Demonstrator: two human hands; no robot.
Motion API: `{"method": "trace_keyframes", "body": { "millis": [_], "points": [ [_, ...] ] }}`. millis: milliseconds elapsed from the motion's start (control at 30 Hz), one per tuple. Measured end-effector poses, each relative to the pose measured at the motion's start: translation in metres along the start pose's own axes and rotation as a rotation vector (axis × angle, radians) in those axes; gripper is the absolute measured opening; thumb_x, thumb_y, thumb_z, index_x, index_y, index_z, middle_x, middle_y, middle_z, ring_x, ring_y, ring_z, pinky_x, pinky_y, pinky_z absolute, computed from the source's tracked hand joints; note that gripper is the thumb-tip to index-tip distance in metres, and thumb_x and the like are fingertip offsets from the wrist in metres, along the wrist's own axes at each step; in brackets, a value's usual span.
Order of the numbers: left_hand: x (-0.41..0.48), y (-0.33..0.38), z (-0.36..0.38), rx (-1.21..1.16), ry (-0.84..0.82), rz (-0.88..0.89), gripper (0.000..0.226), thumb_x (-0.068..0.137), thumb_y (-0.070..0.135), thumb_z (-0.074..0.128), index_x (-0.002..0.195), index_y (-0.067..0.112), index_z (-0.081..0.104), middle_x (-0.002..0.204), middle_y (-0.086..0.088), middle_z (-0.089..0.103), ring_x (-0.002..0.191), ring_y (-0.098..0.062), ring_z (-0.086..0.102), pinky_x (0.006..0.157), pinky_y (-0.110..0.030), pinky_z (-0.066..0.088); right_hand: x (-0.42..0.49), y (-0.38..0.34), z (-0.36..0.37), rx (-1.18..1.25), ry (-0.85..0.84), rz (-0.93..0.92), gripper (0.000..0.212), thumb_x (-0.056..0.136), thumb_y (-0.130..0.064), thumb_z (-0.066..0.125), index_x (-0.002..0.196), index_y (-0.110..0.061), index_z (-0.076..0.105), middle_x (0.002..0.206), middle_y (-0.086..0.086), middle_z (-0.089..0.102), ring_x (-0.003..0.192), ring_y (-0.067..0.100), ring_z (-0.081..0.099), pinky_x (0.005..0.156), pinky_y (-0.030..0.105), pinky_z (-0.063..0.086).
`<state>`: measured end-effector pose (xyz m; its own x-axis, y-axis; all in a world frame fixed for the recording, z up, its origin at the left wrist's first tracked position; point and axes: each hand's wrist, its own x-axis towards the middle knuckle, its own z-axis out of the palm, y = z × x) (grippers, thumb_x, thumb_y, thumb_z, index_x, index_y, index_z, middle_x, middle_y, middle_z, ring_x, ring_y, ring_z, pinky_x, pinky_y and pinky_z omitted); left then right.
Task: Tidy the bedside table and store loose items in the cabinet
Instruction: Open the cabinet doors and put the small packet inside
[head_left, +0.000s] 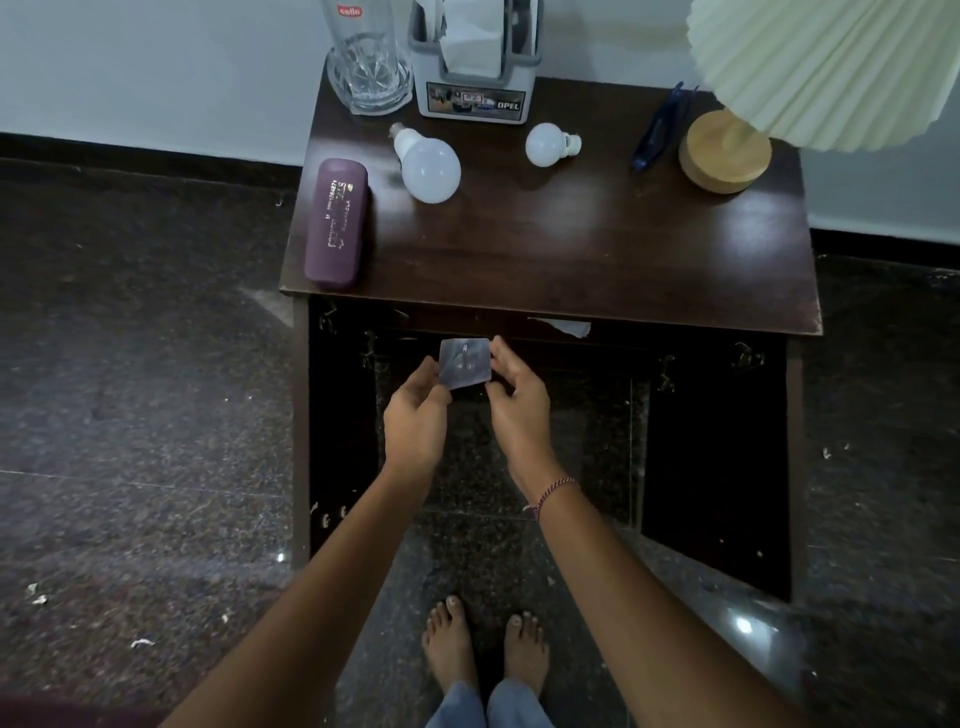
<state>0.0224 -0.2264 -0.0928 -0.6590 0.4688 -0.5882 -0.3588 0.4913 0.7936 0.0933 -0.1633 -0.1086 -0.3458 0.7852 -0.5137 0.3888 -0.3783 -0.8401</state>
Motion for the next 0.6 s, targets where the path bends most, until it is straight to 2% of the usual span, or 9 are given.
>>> {"method": "trace_keyframes", "body": {
  "millis": [67,167,267,400,467,600],
  "points": [
    [0.012,-0.010,-0.001,0.023,0.006,-0.011,0.049,0.093,0.003,0.041,0.141,0.011,0.040,0.141,-0.002,0.049,0.133,-0.015,0.042,0.105,-0.026,0.034,0.009,0.008,0.004,0.001,-0.019,0.008,0.051,0.092,0.003,0.043,0.138,-0.019,0.042,0.136,-0.001,0.052,0.121,0.006,0.048,0.094,0.017,0.039],
    [0.035,-0.020,0.004,0.054,0.009,-0.013,0.049,0.092,0.003,0.041,0.141,0.012,0.040,0.140,-0.002,0.049,0.131,-0.015,0.043,0.103,-0.025,0.034,0.028,0.019,0.008,-0.011,-0.032,0.000,0.051,0.092,0.003,0.043,0.138,-0.019,0.042,0.137,-0.001,0.051,0.119,0.006,0.048,0.090,0.015,0.040],
    [0.053,-0.023,0.013,0.076,-0.003,0.014,0.049,0.092,0.003,0.041,0.139,0.012,0.042,0.124,0.003,0.052,0.114,-0.008,0.043,0.097,-0.025,0.035,0.053,0.028,0.009,-0.019,-0.033,-0.006,0.051,0.092,0.003,0.043,0.139,-0.017,0.040,0.138,0.001,0.050,0.118,0.009,0.050,0.088,0.016,0.041],
    [0.071,-0.033,0.023,0.081,0.000,0.036,0.047,0.092,0.002,0.040,0.137,0.012,0.045,0.113,0.004,0.050,0.095,-0.004,0.046,0.083,-0.022,0.036,0.081,0.042,0.012,-0.068,-0.079,0.012,0.052,0.092,0.002,0.044,0.140,-0.017,0.038,0.140,0.003,0.049,0.128,0.017,0.046,0.104,0.028,0.039],
    [0.082,-0.041,0.027,0.074,0.025,0.047,0.047,0.091,0.002,0.041,0.136,0.012,0.046,0.111,0.004,0.051,0.084,-0.002,0.047,0.079,-0.022,0.037,0.095,0.049,0.016,-0.089,-0.111,0.006,0.052,0.092,0.001,0.045,0.140,-0.016,0.038,0.142,0.004,0.046,0.131,0.018,0.044,0.107,0.030,0.037],
    [0.105,-0.052,0.034,0.056,0.052,0.054,0.048,0.088,0.003,0.043,0.134,0.015,0.049,0.115,0.002,0.054,0.093,-0.005,0.049,0.080,-0.023,0.038,0.122,0.056,0.022,-0.112,-0.145,-0.034,0.050,0.093,-0.001,0.045,0.141,-0.015,0.037,0.143,0.005,0.045,0.132,0.019,0.042,0.106,0.028,0.035]
  ]
}}
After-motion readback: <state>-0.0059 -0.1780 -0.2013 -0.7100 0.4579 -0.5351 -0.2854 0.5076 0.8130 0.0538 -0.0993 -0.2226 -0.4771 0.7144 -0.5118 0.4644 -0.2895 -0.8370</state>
